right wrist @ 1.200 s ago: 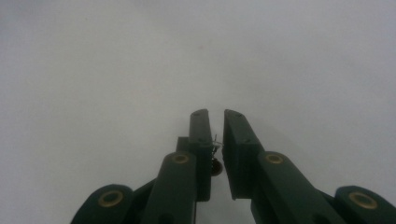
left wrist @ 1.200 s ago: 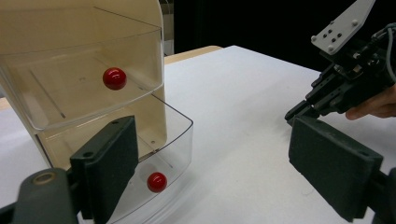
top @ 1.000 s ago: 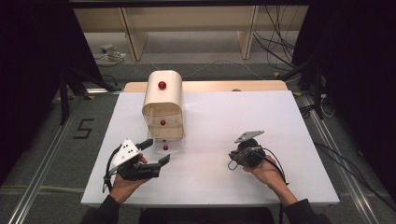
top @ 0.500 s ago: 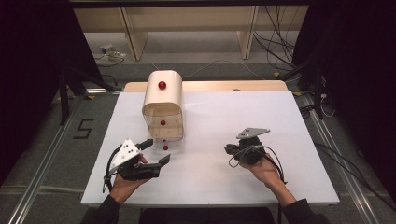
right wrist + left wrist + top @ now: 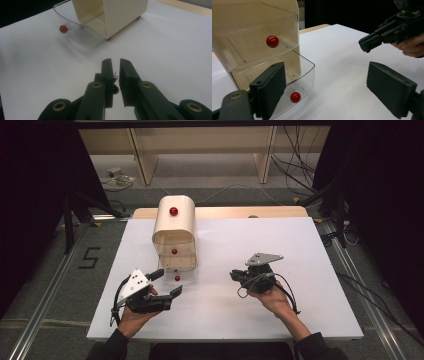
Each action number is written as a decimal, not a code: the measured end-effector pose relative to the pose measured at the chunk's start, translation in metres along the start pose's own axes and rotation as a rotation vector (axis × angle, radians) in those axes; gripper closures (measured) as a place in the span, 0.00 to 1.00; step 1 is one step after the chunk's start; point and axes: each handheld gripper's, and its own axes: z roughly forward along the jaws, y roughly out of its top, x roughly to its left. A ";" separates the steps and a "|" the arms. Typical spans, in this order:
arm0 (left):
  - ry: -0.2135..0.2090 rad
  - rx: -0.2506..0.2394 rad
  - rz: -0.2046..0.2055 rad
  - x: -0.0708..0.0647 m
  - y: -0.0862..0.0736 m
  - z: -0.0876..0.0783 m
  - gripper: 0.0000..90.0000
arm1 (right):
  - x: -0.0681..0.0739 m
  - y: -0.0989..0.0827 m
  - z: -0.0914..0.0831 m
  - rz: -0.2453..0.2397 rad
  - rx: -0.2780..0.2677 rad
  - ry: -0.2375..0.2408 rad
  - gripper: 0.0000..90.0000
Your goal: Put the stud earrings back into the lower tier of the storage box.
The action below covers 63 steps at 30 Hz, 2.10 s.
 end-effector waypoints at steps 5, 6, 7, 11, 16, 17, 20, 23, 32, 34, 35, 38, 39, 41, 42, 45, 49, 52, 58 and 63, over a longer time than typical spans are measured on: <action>0.001 -0.001 -0.001 0.000 0.000 0.001 0.17 | 0.006 0.007 0.004 -0.016 -0.018 0.020 0.91; 0.001 -0.001 -0.001 0.000 0.000 0.001 0.17 | 0.009 0.009 0.006 -0.018 -0.020 0.025 0.91; 0.000 -0.002 -0.001 0.000 0.000 0.001 0.17 | 0.010 0.011 0.007 -0.021 -0.020 0.028 0.91; 0.000 -0.005 -0.005 0.000 0.000 0.000 0.17 | 0.017 0.017 0.012 -0.037 -0.034 0.045 0.91; 0.001 -0.005 -0.004 0.000 0.000 0.000 0.17 | 0.022 0.023 0.015 -0.046 -0.045 0.056 0.91; 0.000 -0.005 -0.006 0.000 0.000 0.000 0.17 | 0.023 0.025 0.016 -0.046 -0.049 0.055 0.91; 0.001 -0.006 -0.004 0.000 0.000 0.000 0.17 | 0.025 0.027 0.018 -0.048 -0.052 0.061 0.91; 0.000 -0.005 -0.006 0.000 0.000 0.000 0.17 | 0.026 0.029 0.021 -0.051 -0.053 0.063 0.91; 0.001 -0.005 -0.006 0.000 0.000 0.000 0.17 | 0.031 0.035 0.030 -0.061 -0.057 0.068 0.91; 0.002 -0.004 -0.003 0.000 0.000 0.000 0.17 | 0.032 0.037 0.031 -0.063 -0.057 0.069 0.91; 0.001 -0.005 -0.005 0.000 0.000 0.000 0.17 | 0.032 0.037 0.032 -0.063 -0.057 0.069 0.91; 0.002 -0.005 -0.005 0.000 0.000 0.000 0.17 | 0.033 0.039 0.035 -0.066 -0.061 0.072 0.91; 0.002 -0.005 -0.005 0.000 0.000 0.000 0.17 | 0.033 0.040 0.036 -0.066 -0.060 0.071 0.91; 0.002 -0.005 -0.004 0.000 0.000 0.000 0.17 | 0.034 0.041 0.038 -0.066 -0.060 0.073 0.91; 0.002 -0.005 -0.004 0.000 0.000 0.000 0.17 | 0.035 0.042 0.039 -0.067 -0.059 0.075 0.91; 0.002 -0.006 -0.004 0.001 0.000 0.000 0.17 | 0.036 0.044 0.042 -0.071 -0.060 0.080 0.91; 0.002 -0.006 -0.004 0.001 0.000 0.000 0.17 | 0.038 0.047 0.046 -0.070 -0.061 0.084 0.91; 0.002 -0.006 -0.004 0.001 0.000 0.000 0.17 | 0.040 0.049 0.049 -0.074 -0.060 0.088 0.91; 0.002 -0.007 -0.004 0.001 0.000 0.000 0.17 | 0.044 0.052 0.057 -0.079 -0.058 0.099 0.91; 0.002 -0.005 -0.004 0.000 -0.001 0.000 0.17 | 0.047 0.055 0.062 -0.077 -0.063 0.107 0.91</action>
